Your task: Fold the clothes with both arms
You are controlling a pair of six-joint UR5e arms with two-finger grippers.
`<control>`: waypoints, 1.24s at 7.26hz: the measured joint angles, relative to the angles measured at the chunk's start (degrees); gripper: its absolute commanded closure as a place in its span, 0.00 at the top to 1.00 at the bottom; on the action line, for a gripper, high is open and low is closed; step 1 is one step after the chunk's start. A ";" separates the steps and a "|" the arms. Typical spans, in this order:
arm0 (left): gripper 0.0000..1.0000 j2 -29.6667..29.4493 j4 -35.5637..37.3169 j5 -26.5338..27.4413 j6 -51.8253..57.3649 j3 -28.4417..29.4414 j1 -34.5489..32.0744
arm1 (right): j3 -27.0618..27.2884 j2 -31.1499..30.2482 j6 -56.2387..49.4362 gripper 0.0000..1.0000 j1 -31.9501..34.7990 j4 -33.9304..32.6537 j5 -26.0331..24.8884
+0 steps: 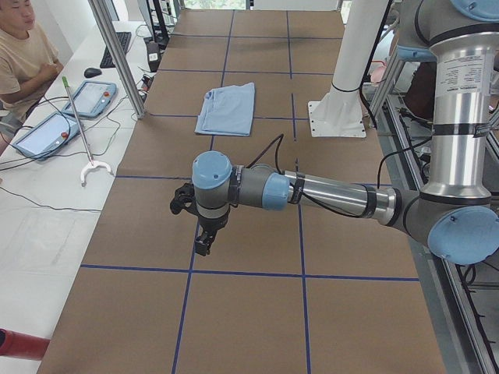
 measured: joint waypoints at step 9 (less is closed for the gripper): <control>1.00 -2.25 -1.89 -0.27 -0.16 0.80 0.22 | 0.12 1.17 -0.01 1.00 -0.16 0.08 5.66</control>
